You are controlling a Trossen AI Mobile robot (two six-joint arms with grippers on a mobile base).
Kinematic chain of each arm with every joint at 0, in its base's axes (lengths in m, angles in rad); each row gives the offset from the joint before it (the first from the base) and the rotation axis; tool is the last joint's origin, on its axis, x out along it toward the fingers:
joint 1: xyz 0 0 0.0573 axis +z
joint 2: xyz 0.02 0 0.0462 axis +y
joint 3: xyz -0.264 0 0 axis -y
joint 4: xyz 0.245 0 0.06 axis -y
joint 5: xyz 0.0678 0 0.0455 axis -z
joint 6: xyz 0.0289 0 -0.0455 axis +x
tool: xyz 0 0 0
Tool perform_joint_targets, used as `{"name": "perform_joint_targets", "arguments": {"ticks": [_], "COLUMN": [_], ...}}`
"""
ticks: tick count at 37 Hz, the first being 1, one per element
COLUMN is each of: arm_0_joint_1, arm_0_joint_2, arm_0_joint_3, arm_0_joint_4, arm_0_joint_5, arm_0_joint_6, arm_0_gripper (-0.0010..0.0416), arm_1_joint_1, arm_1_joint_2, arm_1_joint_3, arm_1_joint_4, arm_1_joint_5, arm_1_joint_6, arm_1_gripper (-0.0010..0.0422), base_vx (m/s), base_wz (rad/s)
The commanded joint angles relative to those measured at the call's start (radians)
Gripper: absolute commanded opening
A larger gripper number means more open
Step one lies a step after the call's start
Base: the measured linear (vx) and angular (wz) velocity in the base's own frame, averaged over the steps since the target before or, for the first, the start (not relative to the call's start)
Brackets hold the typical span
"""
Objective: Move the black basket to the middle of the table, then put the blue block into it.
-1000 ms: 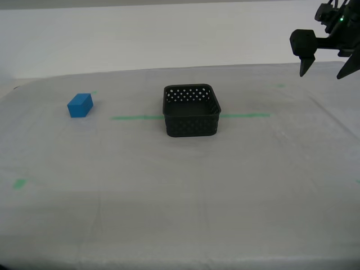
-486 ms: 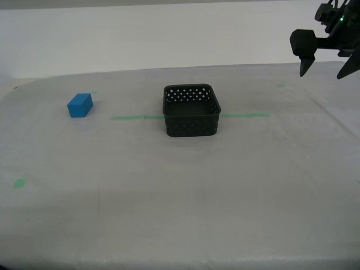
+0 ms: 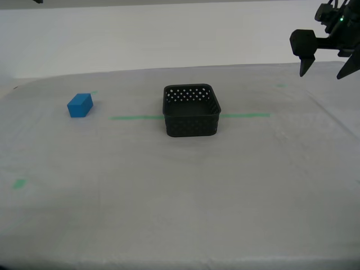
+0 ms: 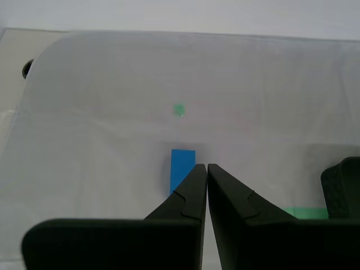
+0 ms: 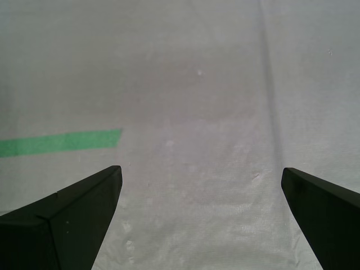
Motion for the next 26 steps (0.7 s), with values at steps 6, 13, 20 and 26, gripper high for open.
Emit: {"name": "perform_joint_targets", "arguments": {"ticks": [6,13,20,26], "arm_0_joint_1": [0.0,0.001,0.001,0.0], "arm_0_joint_2": [-0.001,-0.001,0.0,0.0], "arm_0_joint_3": [0.001,0.001,0.001,0.001], "arm_0_joint_4": [0.0,0.0,0.0,0.001], "arm_0_joint_5": [0.0,0.0,0.0,0.0], "arm_0_joint_6": [-0.001,-0.001,-0.001,-0.001], "arm_0_gripper": [0.0399,0.0399,0.0398,0.0399], "arm_1_joint_1": [0.003,0.006,0.008,0.008], "arm_1_joint_2": [0.095,0.164,0.201,0.199], "arm_1_joint_3": [0.106,0.165,0.211,0.214], "arm_1_joint_4": [-0.115,-0.172,-0.216,-0.225], "arm_1_joint_5": [-0.001,-0.001,0.006,0.038], "arm_1_joint_6": [0.002,0.013,0.057,0.07], "arm_1_gripper": [0.0,0.0,0.0,0.0], "base_vx": [0.0,0.0,0.0,0.0], "base_wz": [0.0,0.0,0.0,0.0]}}
